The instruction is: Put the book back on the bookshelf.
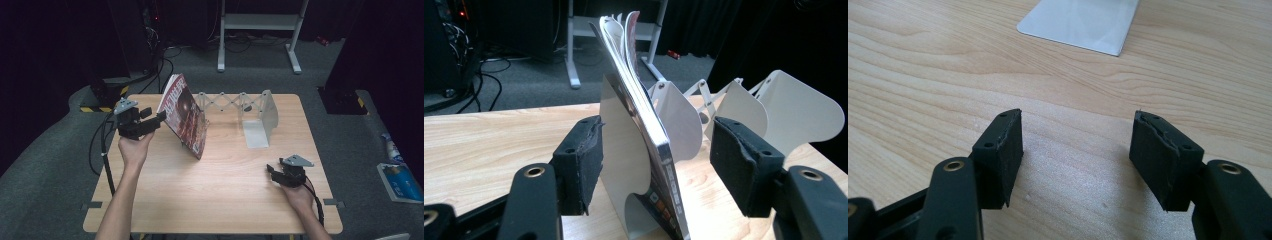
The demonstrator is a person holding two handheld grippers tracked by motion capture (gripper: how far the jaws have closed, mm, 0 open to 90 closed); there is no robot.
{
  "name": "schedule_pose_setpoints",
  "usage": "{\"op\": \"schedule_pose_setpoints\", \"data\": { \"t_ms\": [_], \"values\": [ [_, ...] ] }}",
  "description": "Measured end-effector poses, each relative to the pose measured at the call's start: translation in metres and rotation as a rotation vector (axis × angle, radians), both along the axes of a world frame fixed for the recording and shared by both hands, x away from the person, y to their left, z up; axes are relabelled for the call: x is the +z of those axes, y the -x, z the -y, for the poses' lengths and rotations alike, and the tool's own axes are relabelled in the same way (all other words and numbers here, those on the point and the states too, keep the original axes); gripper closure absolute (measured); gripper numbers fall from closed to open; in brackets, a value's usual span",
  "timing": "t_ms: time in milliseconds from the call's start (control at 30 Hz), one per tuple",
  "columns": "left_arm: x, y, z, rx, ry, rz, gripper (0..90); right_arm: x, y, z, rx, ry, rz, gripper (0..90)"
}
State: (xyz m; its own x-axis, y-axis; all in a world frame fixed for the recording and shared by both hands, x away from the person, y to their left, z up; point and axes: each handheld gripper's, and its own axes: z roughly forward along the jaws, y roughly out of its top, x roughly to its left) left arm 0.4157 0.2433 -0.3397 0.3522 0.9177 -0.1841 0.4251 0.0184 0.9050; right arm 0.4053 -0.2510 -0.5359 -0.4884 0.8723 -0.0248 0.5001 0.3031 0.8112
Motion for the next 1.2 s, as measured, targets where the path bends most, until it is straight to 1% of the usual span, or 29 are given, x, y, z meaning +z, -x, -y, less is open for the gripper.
{"op": "schedule_pose_setpoints", "data": {
  "t_ms": [100,267,333,733,800,900,1033,1200],
  "values": [
    [0.001,0.003,-0.001,-0.003,-0.004,0.0,38.0,0.0,0.0,0.0,-0.001,-0.001,-0.001,38.0],
    [0.0,0.006,-0.003,-0.007,0.005,-0.002,37.7,0.0,0.0,0.0,0.001,0.0,0.001,38.0],
    [0.0,0.007,-0.004,-0.009,0.0,-0.003,37.5,0.0,0.0,0.0,0.001,0.0,0.0,38.0],
    [-0.005,0.016,-0.008,-0.008,0.021,0.002,36.9,0.0,0.0,0.0,0.0,0.0,-0.002,38.1],
    [-0.006,0.018,-0.008,-0.008,0.016,0.004,36.9,0.0,0.0,0.0,0.0,0.0,-0.002,38.1],
    [-0.006,0.022,-0.009,-0.01,0.021,0.009,36.8,0.0,0.0,0.0,-0.001,-0.002,-0.004,38.1],
    [-0.006,0.027,-0.009,-0.01,0.007,0.015,36.8,0.0,0.0,0.0,0.0,-0.001,-0.003,38.1],
    [-0.009,0.033,-0.01,-0.012,0.007,0.017,36.6,0.0,0.0,0.0,-0.001,-0.002,-0.004,38.1]
  ]
}}
